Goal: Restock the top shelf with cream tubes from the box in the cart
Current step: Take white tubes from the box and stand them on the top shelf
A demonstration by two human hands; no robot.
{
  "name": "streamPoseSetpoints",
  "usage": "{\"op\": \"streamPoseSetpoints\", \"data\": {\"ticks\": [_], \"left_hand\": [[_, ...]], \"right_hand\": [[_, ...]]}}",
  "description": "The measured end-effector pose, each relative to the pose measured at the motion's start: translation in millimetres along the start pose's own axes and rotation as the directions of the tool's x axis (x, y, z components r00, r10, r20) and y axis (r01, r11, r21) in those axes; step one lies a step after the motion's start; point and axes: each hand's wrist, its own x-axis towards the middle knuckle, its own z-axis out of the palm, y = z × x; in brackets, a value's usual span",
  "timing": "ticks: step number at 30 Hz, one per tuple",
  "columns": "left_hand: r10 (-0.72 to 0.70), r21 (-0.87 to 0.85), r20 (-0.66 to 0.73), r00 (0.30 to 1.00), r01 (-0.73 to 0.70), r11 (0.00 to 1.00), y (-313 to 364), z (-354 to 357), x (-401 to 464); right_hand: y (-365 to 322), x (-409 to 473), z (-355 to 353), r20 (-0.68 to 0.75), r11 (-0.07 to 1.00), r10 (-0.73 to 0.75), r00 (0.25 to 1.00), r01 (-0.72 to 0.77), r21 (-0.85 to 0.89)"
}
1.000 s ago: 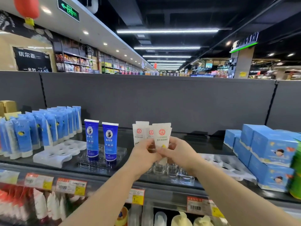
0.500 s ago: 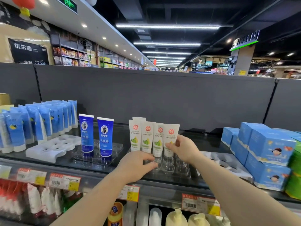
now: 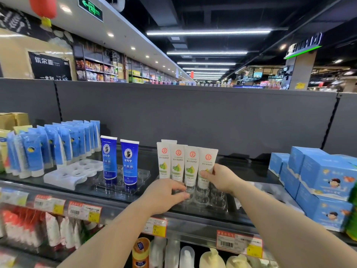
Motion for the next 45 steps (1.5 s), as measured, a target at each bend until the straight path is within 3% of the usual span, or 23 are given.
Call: {"op": "streamPoseSetpoints", "data": {"ticks": [6, 10, 13, 18, 20, 24, 27, 30, 34, 41, 45], "left_hand": [[-0.018, 0.049, 0.023, 1.0, 0.016, 0.999, 4.5, -2.0, -1.0], [-0.014, 0.029, 0.043, 0.999, 0.013, 0.999, 8.5, -6.1, -5.3], [0.006, -0.01, -0.015, 1.0, -0.006, 1.0, 11.8, -11.2, -15.1], [0.029, -0.05, -0.063, 0.998, -0.032, 0.998, -4.2, -28.0, -53.4], [0.03, -0.014, -0.067, 0.997, -0.031, 0.999, -21.9, -38.8, -80.4], [-0.007, 0.118, -0.097, 0.995, 0.019, 0.993, -80.5, -77.4, -162.5], [-0.134, 0.223, -0.102, 0.986, 0.154, 0.963, -147.3, -121.0, -237.5], [-0.31, 0.383, -0.181, 0.933, 0.357, 0.852, -221.4, -165.4, -313.4], [-0.545, 0.419, -0.203, 0.814, 0.575, 0.703, -297.4, -221.2, -411.3], [-0.724, 0.383, -0.362, 0.588, 0.801, 0.46, -402.1, -282.9, -552.4], [-0.78, 0.304, -0.413, 0.471, 0.878, 0.369, -459.6, -304.7, -594.9]], "right_hand": [[3.0, -6.5, 2.2, -0.045, 0.999, 0.004, 0.999, -0.001, 0.055], [-6.3, -23.9, 0.7, -0.213, 0.995, 0.024, 0.977, -0.002, 0.104], [-16.9, -39.2, 0.9, -0.286, 1.0, -0.01, 0.958, 0.013, 0.009], [-60.1, -78.6, 20.8, -0.326, 0.966, 0.027, 0.945, -0.108, -0.234], [-89.3, -100.5, 49.8, -0.311, 0.96, -0.017, 0.95, -0.071, -0.271], [-156.8, -133.8, 145.4, -0.15, 0.907, -0.224, 0.963, 0.15, -0.394], [-219.6, -148.5, 230.4, -0.007, 0.851, -0.272, 0.962, 0.237, -0.468], [-287.3, -163.2, 317.2, 0.144, 0.788, -0.311, 0.939, 0.339, -0.514], [-372.4, -182.7, 420.4, 0.311, 0.744, -0.375, 0.873, 0.483, -0.462], [-501.0, -196.2, 576.0, 0.494, 0.676, -0.438, 0.751, 0.637, -0.37], [-544.8, -193.1, 647.9, 0.563, 0.656, -0.488, 0.667, 0.706, -0.267]]}}
